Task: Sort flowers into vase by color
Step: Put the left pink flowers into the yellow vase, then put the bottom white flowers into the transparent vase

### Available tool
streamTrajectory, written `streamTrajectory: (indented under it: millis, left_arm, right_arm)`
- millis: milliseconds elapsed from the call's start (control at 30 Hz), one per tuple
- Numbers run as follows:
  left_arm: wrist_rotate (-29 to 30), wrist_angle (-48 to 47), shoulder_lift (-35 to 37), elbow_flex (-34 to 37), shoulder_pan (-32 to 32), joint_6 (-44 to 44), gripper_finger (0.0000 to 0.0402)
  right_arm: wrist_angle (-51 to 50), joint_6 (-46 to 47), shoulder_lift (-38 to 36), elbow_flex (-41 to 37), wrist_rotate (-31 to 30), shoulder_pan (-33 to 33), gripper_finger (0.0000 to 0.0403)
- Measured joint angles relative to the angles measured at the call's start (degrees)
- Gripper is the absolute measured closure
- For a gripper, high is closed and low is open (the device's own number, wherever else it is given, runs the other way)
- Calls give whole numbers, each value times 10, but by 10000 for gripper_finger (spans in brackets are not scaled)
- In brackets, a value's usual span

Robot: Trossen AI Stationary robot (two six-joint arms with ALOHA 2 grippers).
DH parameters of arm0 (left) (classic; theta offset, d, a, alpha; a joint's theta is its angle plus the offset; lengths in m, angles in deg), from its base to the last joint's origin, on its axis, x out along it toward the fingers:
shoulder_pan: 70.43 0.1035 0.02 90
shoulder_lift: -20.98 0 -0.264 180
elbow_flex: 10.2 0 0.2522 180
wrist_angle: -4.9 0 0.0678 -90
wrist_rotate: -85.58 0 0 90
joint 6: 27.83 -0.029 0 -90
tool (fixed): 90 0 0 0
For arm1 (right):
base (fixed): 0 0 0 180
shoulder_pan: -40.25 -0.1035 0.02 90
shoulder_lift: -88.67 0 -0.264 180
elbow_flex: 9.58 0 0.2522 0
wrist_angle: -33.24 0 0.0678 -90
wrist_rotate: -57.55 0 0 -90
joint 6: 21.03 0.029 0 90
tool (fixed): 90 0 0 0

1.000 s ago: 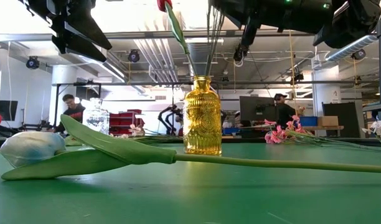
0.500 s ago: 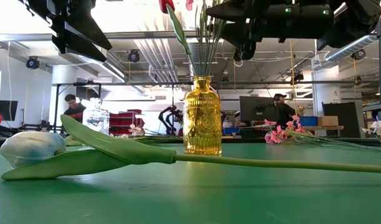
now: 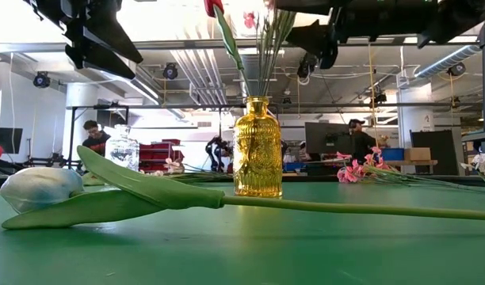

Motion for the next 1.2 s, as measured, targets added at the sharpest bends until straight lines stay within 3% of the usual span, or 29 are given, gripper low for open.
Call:
streamTrajectory:
  millis: [233,633,867,1200]
  left_arm:
    - [-46,-25,0,0,0,65,116]
    - [-102,-187,0,-3,0,242,116]
    - [-120,-248,0,-3,0,291,116]
    - [-136,-317,-1,-3,0,350,116]
  right_arm:
    - [-83,50,-41,0,1,0,127]
    - [-127,94,-51,0,6,-1,126]
    - [-164,127,-67,0,21,-1,126]
    - [-293,172,-131,0,21,-1,126]
